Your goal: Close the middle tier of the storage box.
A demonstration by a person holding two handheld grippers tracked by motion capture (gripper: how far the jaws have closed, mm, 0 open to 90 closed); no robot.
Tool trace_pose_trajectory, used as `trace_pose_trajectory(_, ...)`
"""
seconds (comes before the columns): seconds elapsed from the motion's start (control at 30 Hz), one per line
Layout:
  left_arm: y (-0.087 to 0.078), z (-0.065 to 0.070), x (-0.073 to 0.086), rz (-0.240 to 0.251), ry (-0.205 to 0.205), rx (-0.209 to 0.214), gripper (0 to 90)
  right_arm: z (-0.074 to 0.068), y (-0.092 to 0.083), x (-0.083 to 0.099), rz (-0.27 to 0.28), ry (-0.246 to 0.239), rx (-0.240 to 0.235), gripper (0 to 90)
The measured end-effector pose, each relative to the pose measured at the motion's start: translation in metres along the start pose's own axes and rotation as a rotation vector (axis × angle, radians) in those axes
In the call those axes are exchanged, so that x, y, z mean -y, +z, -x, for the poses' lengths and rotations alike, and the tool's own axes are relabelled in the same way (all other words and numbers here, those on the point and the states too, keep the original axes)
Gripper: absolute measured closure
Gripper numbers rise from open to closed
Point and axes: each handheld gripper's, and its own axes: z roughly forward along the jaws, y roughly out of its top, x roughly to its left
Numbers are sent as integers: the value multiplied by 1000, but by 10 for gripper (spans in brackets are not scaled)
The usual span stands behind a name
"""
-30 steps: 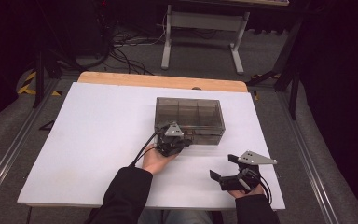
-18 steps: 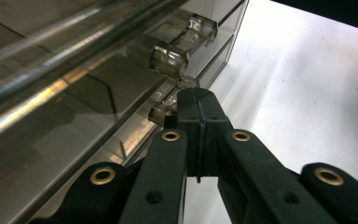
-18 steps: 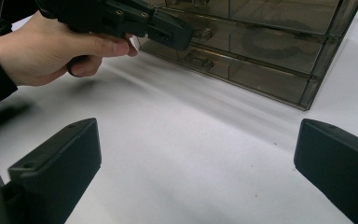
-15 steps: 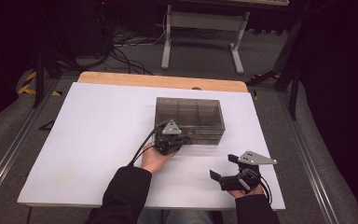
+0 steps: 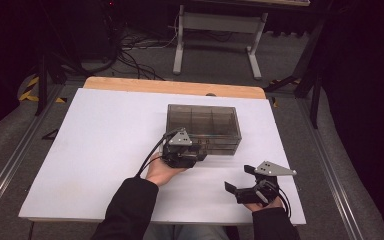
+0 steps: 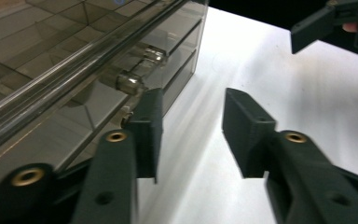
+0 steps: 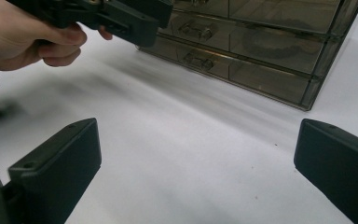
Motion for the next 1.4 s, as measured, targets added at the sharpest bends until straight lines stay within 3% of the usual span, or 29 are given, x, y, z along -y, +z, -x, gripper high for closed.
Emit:
trace_pose_trajectory(0.23, -11, 7, -3, -37, 25, -1, 365, 0, 1, 0, -6, -6, 1, 10)
trace_pose_trajectory(0.33, -18, 10, -5, -35, 39, -12, 250, 0, 2, 0, -7, -9, 1, 9)
trace_pose_trajectory(0.53, -29, 11, -6, -6, 15, 11, 81, -1, 3, -1, -7, -10, -3, 9)
trace_pose_trajectory(0.67, -36, 9, -7, 0, -8, 63, 0, -1, 3, -1, -8, -4, -1, 9)
trace_pose_trajectory(0.87, -49, 11, -4, -22, 14, 70, 0, -1, 4, -1, -11, -9, -1, 10)
trace_pose_trajectory(1.4, -82, 4, 4, 18, 14, 33, 0, -1, 5, -2, -15, -18, -2, 10)
